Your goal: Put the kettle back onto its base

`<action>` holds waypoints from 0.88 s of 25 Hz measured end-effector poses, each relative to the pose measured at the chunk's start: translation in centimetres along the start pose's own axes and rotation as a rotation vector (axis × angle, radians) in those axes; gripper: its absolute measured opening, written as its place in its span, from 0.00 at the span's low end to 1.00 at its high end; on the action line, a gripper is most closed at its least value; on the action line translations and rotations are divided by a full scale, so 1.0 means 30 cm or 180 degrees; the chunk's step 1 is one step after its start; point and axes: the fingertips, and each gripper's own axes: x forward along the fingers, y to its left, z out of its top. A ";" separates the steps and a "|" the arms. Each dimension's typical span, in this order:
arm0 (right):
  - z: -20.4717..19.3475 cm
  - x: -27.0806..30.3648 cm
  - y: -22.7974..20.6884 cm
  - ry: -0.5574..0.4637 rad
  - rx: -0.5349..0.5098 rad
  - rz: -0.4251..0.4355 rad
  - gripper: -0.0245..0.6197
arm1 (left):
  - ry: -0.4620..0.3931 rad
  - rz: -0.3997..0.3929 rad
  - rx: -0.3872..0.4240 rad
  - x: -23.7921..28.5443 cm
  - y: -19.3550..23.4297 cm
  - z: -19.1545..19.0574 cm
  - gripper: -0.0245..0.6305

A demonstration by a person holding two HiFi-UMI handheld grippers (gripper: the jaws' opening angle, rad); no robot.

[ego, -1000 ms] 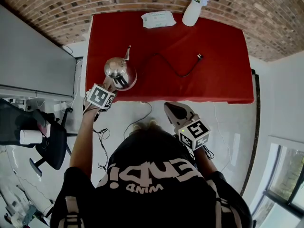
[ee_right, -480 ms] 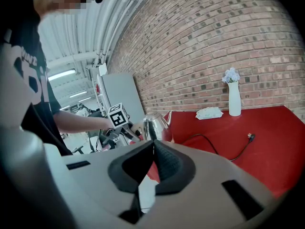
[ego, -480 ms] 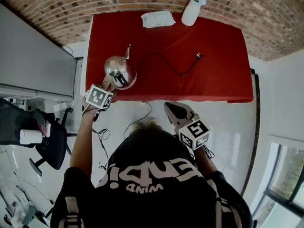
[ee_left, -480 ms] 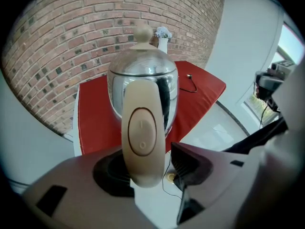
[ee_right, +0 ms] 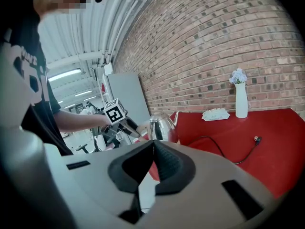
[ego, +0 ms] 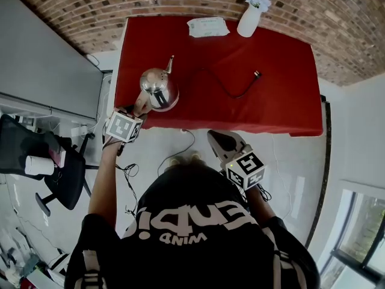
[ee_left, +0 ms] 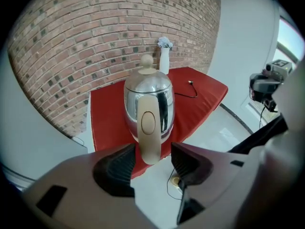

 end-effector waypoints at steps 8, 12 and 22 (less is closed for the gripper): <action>0.008 0.014 0.049 0.0024 -0.0080 0.0127 0.07 | -0.0322 0.0120 -0.0140 -0.143 -0.017 0.018 0.38; 0.021 0.026 0.084 0.0028 -0.0137 0.0212 0.07 | -0.0637 -0.0018 -0.0311 -0.207 -0.082 0.032 0.30; 0.025 0.038 0.136 0.0037 -0.0205 0.0342 0.07 | -0.1119 -0.0404 -0.0378 -0.349 -0.302 0.031 0.09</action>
